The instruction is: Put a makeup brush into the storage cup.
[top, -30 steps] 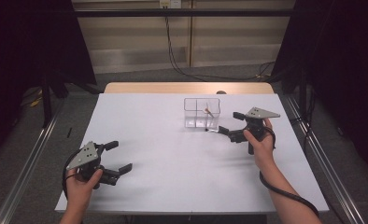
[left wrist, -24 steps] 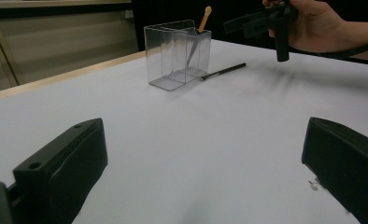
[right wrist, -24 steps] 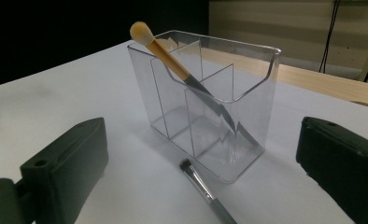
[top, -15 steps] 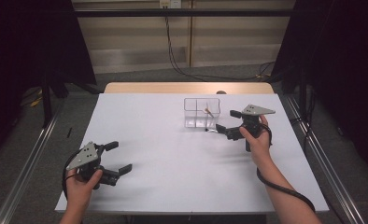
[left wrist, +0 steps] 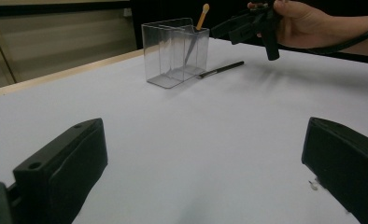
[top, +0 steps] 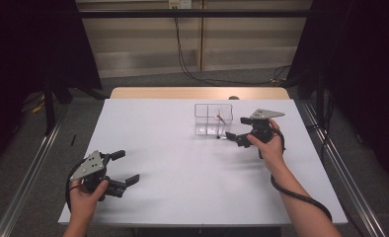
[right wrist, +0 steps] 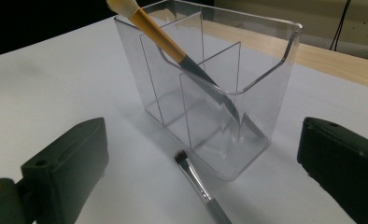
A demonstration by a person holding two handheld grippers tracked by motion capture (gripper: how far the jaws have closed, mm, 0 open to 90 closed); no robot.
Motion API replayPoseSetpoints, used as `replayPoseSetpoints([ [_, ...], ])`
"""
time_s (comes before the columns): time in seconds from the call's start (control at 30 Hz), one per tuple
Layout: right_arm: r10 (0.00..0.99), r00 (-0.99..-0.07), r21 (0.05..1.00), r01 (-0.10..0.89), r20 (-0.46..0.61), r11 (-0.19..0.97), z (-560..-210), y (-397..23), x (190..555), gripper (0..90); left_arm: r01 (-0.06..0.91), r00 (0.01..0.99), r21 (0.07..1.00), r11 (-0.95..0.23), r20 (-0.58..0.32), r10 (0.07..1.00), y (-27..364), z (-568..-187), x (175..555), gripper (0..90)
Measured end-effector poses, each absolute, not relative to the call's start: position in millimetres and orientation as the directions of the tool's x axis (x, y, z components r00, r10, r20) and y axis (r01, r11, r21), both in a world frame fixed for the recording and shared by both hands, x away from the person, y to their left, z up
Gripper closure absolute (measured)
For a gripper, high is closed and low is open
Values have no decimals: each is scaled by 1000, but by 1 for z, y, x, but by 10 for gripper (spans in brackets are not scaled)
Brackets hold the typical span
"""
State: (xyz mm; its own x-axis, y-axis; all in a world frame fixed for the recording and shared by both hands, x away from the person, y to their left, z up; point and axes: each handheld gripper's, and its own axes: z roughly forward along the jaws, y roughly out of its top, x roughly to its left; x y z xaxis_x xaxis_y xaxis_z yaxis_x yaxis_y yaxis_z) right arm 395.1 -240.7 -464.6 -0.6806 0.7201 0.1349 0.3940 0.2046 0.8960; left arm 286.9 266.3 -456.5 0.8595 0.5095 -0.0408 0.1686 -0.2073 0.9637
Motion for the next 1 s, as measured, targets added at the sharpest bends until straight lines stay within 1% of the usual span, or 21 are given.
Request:
replayPoseSetpoints([
  [0.43, 707, -697, 852, 440, 123, 285, -462, -236, 401, 23, 177, 861, 963, -204, -51, 506, 265, -457, 287, 2],
  [0.73, 709, -697, 803, 482, 109, 351, -461, -232, 404, 58, 179, 862, 963, -203, -54, 504, 266, -457, 287, 2],
  [0.87, 716, -692, 784, 493, 90, 377, -463, -232, 405, 54, 180, 866, 962, -207, -55, 498, 265, -457, 287, 2],
  [1.0, 711, -696, 765, 511, 101, 392, -464, -233, 407, 21, 179, 867, 961, -211, -53, 496, 265, -458, 288, 2],
])
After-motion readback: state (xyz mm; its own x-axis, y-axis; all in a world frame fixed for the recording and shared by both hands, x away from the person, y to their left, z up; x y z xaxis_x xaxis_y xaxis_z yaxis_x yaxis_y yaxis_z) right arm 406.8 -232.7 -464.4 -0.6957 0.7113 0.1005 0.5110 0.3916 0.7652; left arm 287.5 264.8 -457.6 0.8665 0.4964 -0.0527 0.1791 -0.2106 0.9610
